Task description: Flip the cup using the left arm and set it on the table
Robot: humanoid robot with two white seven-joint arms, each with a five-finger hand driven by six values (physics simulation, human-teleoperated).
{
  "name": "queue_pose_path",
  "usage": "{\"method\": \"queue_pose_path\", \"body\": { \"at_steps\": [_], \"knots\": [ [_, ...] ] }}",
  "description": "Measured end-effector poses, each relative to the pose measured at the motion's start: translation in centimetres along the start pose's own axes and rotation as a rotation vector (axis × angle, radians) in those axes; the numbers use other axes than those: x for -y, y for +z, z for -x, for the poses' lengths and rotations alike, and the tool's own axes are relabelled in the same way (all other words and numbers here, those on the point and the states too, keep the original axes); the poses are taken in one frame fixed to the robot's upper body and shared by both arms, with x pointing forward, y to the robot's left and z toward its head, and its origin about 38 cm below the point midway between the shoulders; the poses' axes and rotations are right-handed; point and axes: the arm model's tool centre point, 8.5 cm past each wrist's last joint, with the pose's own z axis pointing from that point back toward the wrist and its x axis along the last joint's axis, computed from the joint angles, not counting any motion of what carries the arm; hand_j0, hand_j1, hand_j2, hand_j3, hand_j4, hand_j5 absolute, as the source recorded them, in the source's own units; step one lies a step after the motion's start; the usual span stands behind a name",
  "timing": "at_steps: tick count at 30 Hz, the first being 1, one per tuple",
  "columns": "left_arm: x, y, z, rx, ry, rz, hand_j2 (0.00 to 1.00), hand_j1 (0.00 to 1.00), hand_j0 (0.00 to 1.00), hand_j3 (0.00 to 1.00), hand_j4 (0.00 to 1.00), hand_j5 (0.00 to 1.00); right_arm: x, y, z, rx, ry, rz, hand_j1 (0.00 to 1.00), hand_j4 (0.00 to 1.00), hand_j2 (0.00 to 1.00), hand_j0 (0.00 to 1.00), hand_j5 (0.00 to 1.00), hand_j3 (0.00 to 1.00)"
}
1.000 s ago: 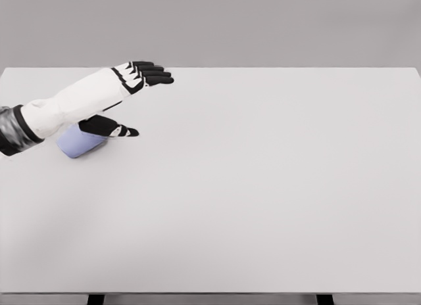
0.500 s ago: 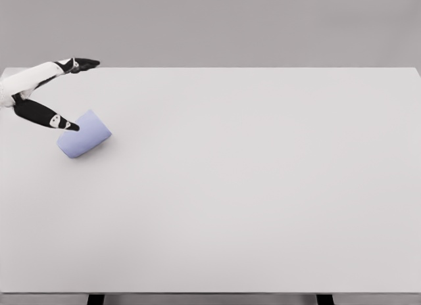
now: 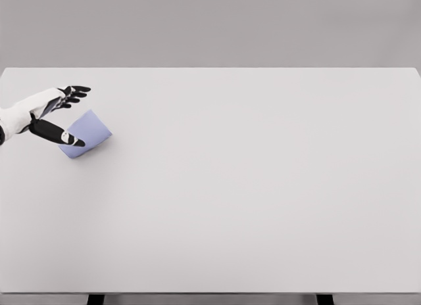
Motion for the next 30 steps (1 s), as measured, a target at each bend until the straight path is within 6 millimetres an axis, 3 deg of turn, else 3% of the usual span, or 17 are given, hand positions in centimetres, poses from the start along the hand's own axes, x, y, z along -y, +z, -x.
{"method": "queue_pose_path", "body": {
  "at_steps": [6, 14, 30],
  "knots": [
    [0.4, -1.0, -0.5, -0.041, 0.003, -0.037, 1.0, 1.0, 1.0, 1.0, 1.0, 1.0, 0.0, 0.0, 0.0, 0.0, 0.0, 0.0, 1.0, 1.0, 1.0, 1.0, 1.0, 1.0],
    [2.8, -3.2, -1.0, -0.078, -0.015, -0.028, 1.0, 1.0, 1.0, 1.0, 1.0, 1.0, 0.0, 0.0, 0.0, 0.0, 0.0, 0.0, 1.0, 1.0, 1.0, 1.0, 1.0, 1.0],
    [3.0, -4.8, -0.2, -0.127, -0.049, -0.079, 1.0, 1.0, 1.0, 1.0, 1.0, 1.0, 0.0, 0.0, 0.0, 0.0, 0.0, 0.0, 1.0, 1.0, 1.0, 1.0, 1.0, 1.0]
  ]
}}
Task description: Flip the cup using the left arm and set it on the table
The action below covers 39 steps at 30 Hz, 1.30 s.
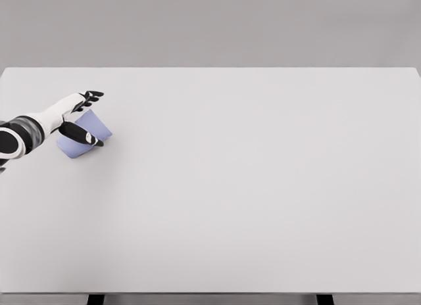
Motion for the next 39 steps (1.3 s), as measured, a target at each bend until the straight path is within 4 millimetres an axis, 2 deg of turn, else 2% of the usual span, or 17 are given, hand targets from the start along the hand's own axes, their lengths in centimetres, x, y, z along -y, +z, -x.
{"method": "queue_pose_path", "body": {
  "at_steps": [10, 28, 30, 31, 34, 37, 39],
  "knots": [
    [-0.2, -0.6, 1.1, -0.037, -0.012, -0.02, 1.0, 1.0, 1.0, 1.0, 1.0, 1.0, 0.0, 0.0, 0.0, 0.0, 0.0, 0.0, 1.0, 1.0, 1.0, 1.0, 1.0, 1.0],
    [1.0, -1.9, 1.9, -0.066, 0.013, 0.004, 0.99, 0.99, 0.99, 0.99, 0.99, 0.99, 0.0, 0.0, 0.0, 0.0, 0.0, 0.0, 1.0, 1.0, 1.0, 1.0, 1.0, 1.0],
    [1.0, -1.9, 1.9, -0.066, 0.014, 0.005, 0.85, 0.85, 0.85, 0.85, 0.85, 0.85, 0.0, 0.0, 0.0, 0.0, 0.0, 0.0, 1.0, 1.0, 1.0, 1.0, 1.0, 1.0],
    [1.0, -1.9, 1.9, -0.066, 0.015, 0.005, 0.73, 0.73, 0.73, 0.73, 0.73, 0.73, 0.0, 0.0, 0.0, 0.0, 0.0, 0.0, 1.0, 1.0, 1.0, 1.0, 1.0, 1.0],
    [1.0, -1.9, 1.8, -0.064, 0.021, 0.007, 0.58, 0.58, 0.58, 0.58, 0.58, 0.58, 0.0, 0.0, 0.0, 0.0, 0.0, 0.0, 1.0, 1.0, 1.0, 1.0, 1.0, 1.0],
    [1.0, -1.9, 1.8, -0.062, 0.032, 0.013, 0.51, 0.51, 0.51, 0.51, 0.51, 0.51, 0.0, 0.0, 0.0, 0.0, 0.0, 0.0, 1.0, 1.0, 1.0, 1.0, 1.0, 1.0],
    [1.0, -1.9, 1.7, -0.059, 0.046, 0.02, 0.51, 0.51, 0.51, 0.51, 0.51, 0.51, 0.0, 0.0, 0.0, 0.0, 0.0, 0.0, 1.0, 1.0, 1.0, 1.0, 1.0, 1.0]
  ]
}}
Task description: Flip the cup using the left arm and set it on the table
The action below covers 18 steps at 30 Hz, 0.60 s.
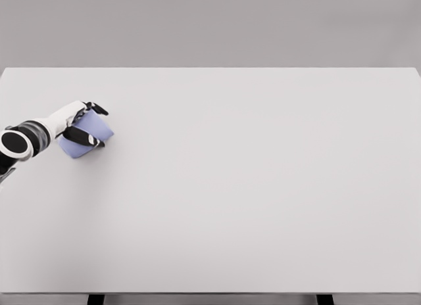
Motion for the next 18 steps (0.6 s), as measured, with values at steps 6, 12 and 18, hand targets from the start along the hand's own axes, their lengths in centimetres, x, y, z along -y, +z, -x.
{"method": "queue_pose_path", "body": {
  "at_steps": [6, 12, 18],
  "knots": [
    [-2.4, 1.0, -0.5, 0.052, 0.046, -0.016, 0.51, 0.51, 0.51, 0.51, 0.51, 0.51, 0.0, 0.0, 0.0, 0.0, 0.0, 0.0, 1.0, 1.0, 1.0, 1.0, 1.0, 1.0],
    [-3.8, 2.2, -0.9, 0.207, 0.117, -0.001, 0.53, 0.53, 0.53, 0.53, 0.53, 0.53, 0.0, 0.0, 0.0, 0.0, 0.0, 0.0, 1.0, 1.0, 1.0, 1.0, 1.0, 1.0],
    [-3.4, 2.2, -1.5, 0.425, 0.211, 0.119, 0.53, 0.53, 0.53, 0.53, 0.53, 0.53, 0.0, 0.0, 0.0, 0.0, 0.0, 0.0, 1.0, 1.0, 1.0, 1.0, 1.0, 1.0]
  ]
}}
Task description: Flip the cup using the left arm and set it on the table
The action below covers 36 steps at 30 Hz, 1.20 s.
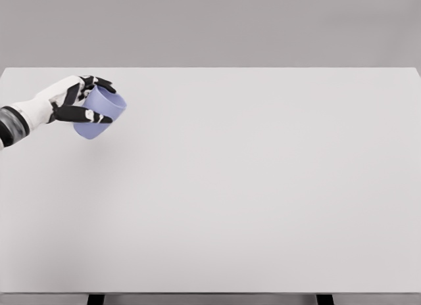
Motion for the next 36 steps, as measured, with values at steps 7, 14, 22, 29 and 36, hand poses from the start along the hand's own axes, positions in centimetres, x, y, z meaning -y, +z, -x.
{"method": "queue_pose_path", "body": {
  "at_steps": [7, 14, 22, 29, 36],
  "knots": [
    [-1.0, -1.4, 1.1, 0.345, 0.179, 0.133, 0.53, 0.53, 0.53, 0.53, 0.53, 0.53, 0.0, 0.0, 0.0, 0.0, 0.0, 0.0, 1.0, 1.0, 1.0, 1.0, 1.0, 1.0],
    [-1.2, -5.3, 2.2, 0.507, 0.394, -0.001, 0.52, 0.52, 0.52, 0.52, 0.52, 0.52, 0.0, 0.0, 0.0, 0.0, 0.0, 0.0, 1.0, 1.0, 1.0, 1.0, 1.0, 1.0],
    [3.6, -8.7, 1.9, 0.607, 0.303, 0.002, 0.54, 0.54, 0.54, 0.54, 0.54, 0.54, 0.0, 0.0, 0.0, 0.0, 0.0, 0.0, 1.0, 1.0, 1.0, 1.0, 1.0, 1.0],
    [6.7, -10.7, 2.7, 0.603, 0.335, 0.01, 0.55, 0.55, 0.55, 0.55, 0.55, 0.55, 0.0, 0.0, 0.0, 0.0, 0.0, 0.0, 1.0, 1.0, 1.0, 1.0, 1.0, 1.0],
    [8.6, -11.5, 3.0, 0.601, 0.354, 0.024, 0.63, 0.63, 0.63, 0.63, 0.63, 0.63, 0.0, 0.0, 0.0, 0.0, 0.0, 0.0, 1.0, 1.0, 1.0, 1.0, 1.0, 1.0]
  ]
}}
